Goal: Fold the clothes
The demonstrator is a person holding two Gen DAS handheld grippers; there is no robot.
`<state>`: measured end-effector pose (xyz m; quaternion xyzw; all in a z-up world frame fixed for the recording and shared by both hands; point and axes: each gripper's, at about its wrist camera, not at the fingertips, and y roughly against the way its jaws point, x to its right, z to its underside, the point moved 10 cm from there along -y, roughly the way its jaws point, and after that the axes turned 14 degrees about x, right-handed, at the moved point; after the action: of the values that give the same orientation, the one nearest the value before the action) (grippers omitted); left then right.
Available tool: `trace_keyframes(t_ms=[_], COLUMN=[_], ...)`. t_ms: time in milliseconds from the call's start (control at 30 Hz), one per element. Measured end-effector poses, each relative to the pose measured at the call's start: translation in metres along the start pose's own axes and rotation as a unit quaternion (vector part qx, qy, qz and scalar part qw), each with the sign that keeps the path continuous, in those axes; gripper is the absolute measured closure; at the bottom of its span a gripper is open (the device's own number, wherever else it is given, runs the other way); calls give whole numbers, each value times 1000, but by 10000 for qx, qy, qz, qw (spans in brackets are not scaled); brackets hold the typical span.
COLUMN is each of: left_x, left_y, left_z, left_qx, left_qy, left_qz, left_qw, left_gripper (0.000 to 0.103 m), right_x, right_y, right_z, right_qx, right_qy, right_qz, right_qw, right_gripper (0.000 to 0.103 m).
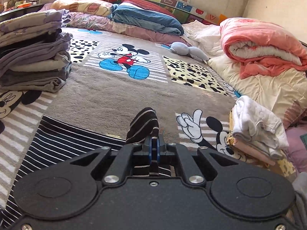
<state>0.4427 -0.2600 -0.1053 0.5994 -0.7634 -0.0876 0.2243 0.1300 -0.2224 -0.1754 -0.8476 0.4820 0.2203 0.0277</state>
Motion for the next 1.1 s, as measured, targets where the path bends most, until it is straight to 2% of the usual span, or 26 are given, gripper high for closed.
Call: trace_keyframes(t_ms=[167,333,367,400,433,567,800,867,933,1033,1100], left_x=[11,26,32,33,34,30,18,16,5,-18,-28], left_y=[-14,-26,-29,-29,-29,-16,-19,-26,-34,-46,-52], left_z=[16,33,38,40,42,30,26,31,33,35,40], left_qx=[-47,-157,-274,-302,-331,-90,-89,-214,-307,-491,-627], left_qy=[-442,-1097,-1205,-1256,-1307,-1332,-1878,-1890,-1728,-1061,-737], left_qz=[-150,-139,27,94,162,363,243,289,152,51,84], left_qw=[9989,9937,9923,9916,9907,9904,9819,9813,9844,9931,9953], left_gripper=[101,101,92,76,73,74,74,73,73,73,74], right_x=[-1,-1,-1,0,0,0,0,1,0,0,4], right_y=[-1,-1,-1,-1,-1,0,3,3,3,2,1], right_z=[1,0,1,1,1,0,-4,-4,-5,-4,-4], right_qx=[-7,-6,-6,-6,-6,-8,62,80,76,65,67], right_qy=[-41,-83,-88,-90,-92,-117,-367,-420,-399,-366,-377], right_qz=[-20,-57,-63,-67,-71,-89,-126,-122,-113,-106,-111], right_qw=[10000,9999,9999,9999,9999,9999,9992,9990,9991,9993,9992], right_gripper=[0,0,0,0,0,0,0,0,0,0,0])
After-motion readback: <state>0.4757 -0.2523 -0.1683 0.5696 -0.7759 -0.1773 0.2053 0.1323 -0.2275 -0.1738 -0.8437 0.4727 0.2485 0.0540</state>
